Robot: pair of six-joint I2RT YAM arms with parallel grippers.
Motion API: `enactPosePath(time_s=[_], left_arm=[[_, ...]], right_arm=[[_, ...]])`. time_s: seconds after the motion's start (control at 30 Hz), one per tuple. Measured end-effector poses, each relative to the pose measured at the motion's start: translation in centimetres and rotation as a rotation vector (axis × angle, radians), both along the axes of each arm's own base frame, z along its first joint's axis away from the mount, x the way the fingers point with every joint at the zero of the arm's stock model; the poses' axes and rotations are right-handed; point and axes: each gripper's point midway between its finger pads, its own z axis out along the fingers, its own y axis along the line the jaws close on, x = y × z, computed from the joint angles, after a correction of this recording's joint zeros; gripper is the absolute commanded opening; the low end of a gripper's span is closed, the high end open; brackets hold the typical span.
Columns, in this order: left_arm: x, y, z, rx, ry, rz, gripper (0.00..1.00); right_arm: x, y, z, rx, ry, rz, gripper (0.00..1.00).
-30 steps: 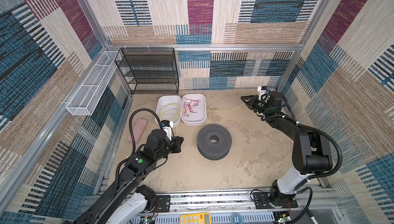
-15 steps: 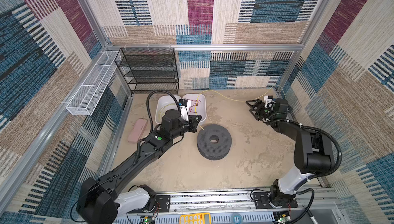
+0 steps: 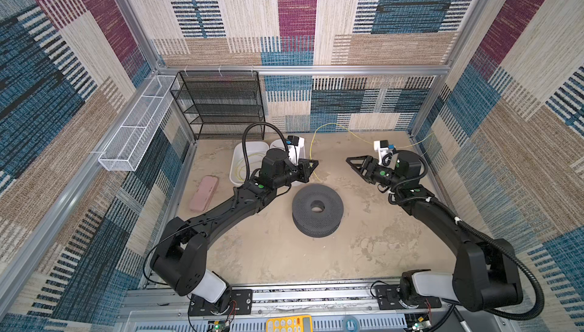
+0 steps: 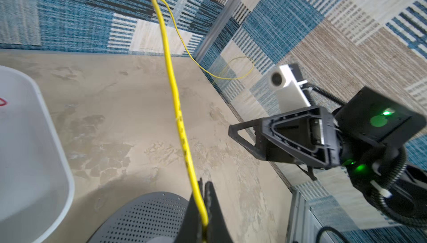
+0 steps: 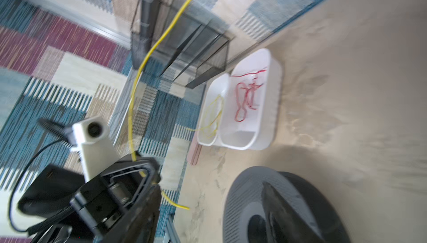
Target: Wrap the cables
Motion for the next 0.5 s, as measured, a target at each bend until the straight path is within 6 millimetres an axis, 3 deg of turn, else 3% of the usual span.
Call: enactPosePath(time_s=[0.1, 0.2, 0.37, 0.5], left_arm=[[-1.1, -1.0, 0.0, 0.000, -0.005, -0.062, 0.00], [-2.0, -1.4, 0.2, 0.005, -0.016, -0.101, 0.00], [-2.7, -1.6, 0.4, 0.010, -0.025, -0.133, 0.00], [-3.2, -1.8, 0.4, 0.010, -0.022, -0.160, 0.00]], right_arm=[[-0.9, 3.3, 2.5, 0.007, -0.059, 0.073, 0.63], [-1.0, 5.4, 3.6, 0.013, -0.083, 0.116, 0.59], [-0.5, 7.7, 3.4, 0.005, -0.079, 0.152, 0.45], [-0.7, 9.1, 2.5, -0.001, -0.061, 0.178, 0.26]])
